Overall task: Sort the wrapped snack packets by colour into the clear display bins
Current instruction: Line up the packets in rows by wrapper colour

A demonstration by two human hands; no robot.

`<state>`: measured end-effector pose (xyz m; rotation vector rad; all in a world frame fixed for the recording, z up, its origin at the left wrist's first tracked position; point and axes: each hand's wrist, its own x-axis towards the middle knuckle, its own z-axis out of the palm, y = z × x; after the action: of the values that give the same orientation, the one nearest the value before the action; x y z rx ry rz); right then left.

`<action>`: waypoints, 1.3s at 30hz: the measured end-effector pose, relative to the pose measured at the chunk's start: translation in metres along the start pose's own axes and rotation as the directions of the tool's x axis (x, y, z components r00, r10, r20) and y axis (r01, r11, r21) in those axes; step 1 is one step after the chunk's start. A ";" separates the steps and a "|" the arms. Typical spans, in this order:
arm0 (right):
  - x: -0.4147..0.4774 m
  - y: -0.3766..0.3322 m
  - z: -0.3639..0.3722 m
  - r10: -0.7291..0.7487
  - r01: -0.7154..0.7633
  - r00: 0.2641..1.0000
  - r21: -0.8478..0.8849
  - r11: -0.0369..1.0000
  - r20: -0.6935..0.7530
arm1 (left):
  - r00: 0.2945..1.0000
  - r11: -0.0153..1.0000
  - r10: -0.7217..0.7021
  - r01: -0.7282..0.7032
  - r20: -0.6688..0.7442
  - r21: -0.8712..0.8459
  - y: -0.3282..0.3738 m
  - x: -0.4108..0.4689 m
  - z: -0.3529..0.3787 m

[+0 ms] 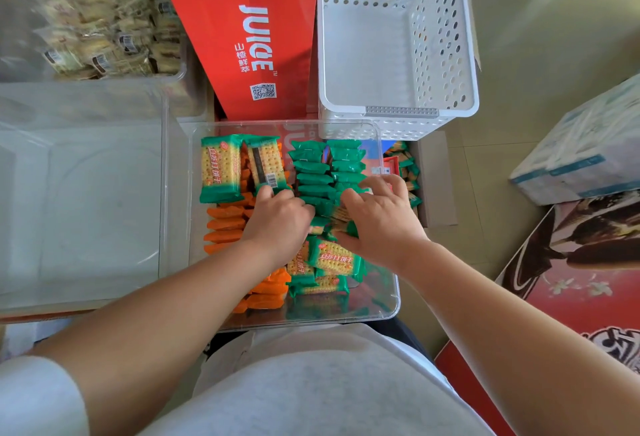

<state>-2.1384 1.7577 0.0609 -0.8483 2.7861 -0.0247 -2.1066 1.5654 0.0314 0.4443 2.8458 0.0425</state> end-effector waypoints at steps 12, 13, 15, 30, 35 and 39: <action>-0.010 -0.003 0.003 0.090 -0.090 0.996 -0.011 0.996 -0.019 | 0.988 1.000 -0.003 -0.001 -0.152 -0.024 -0.009 -0.002 0.007; -0.010 -0.006 0.004 0.089 -0.089 0.996 -0.028 0.996 -0.003 | 0.988 1.000 0.004 -0.007 -0.156 -0.022 -0.010 -0.003 0.007; -0.010 -0.007 0.003 0.096 -0.096 0.995 -0.048 0.994 0.003 | 0.988 0.999 0.017 -0.021 -0.153 -0.028 -0.011 -0.004 0.008; -0.022 -0.015 -0.005 -0.076 0.086 0.986 0.063 0.994 -0.149 | 0.992 0.994 -0.069 0.060 -0.101 -0.089 -0.005 0.004 0.009; -0.015 -0.017 0.005 -0.108 0.118 0.989 0.106 0.987 -0.096 | 0.993 0.985 -0.058 0.040 -0.099 -0.169 -0.011 0.001 0.009; -0.008 -0.022 0.009 -0.098 0.102 0.994 0.080 0.992 -0.055 | 0.982 0.978 -0.002 -0.038 -0.190 -0.207 -0.017 -0.015 0.004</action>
<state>-2.1178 1.7442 0.0560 -0.9791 2.7649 -0.1801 -2.0967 1.5441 0.0302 0.4414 2.9780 0.4058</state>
